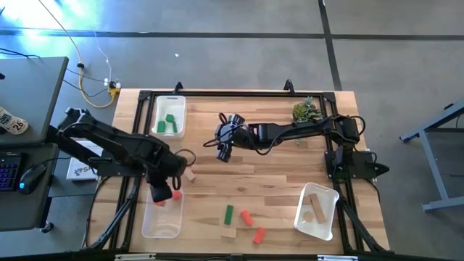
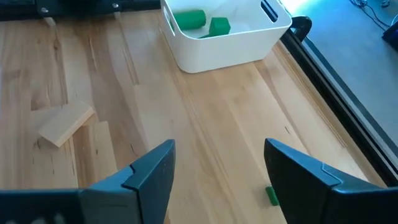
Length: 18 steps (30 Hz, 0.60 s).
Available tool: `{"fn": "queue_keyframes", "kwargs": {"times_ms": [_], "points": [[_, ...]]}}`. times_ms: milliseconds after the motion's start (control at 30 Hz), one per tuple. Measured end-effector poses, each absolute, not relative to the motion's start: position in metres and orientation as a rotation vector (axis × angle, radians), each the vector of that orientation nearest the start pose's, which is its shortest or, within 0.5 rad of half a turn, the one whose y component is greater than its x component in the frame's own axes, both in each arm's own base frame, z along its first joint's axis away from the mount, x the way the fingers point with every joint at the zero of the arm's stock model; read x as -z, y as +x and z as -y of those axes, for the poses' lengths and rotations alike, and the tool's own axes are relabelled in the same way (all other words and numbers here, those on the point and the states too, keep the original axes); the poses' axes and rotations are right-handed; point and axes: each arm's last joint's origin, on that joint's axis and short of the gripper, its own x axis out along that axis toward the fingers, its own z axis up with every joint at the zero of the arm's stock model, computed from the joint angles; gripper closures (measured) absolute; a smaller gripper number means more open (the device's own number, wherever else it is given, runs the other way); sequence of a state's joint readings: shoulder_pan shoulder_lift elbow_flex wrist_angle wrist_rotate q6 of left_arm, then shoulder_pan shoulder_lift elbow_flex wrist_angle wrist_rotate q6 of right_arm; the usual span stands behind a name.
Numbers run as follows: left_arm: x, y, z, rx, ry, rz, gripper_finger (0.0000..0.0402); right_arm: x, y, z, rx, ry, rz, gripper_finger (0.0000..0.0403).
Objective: Sort & place blocks by color
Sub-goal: Put the orange block into the transparent bin
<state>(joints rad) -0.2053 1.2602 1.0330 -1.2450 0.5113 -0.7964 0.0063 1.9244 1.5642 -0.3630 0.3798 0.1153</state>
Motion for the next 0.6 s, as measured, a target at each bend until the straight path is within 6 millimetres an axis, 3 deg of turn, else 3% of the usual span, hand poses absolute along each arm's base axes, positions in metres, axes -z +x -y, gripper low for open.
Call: {"fn": "queue_keyframes", "kwargs": {"times_ms": [433, 600], "points": [[-0.224, 0.196, 0.068, 0.037, -0.971, -1.636, 0.0361, -0.257, 0.432, 0.008, 0.380, -0.028, -0.709, 0.0171], [-0.217, 0.194, 0.067, 0.010, -0.982, -1.651, 0.0336, -0.257, 0.432, 0.007, 0.378, -0.030, -0.714, 0.0171]]}}
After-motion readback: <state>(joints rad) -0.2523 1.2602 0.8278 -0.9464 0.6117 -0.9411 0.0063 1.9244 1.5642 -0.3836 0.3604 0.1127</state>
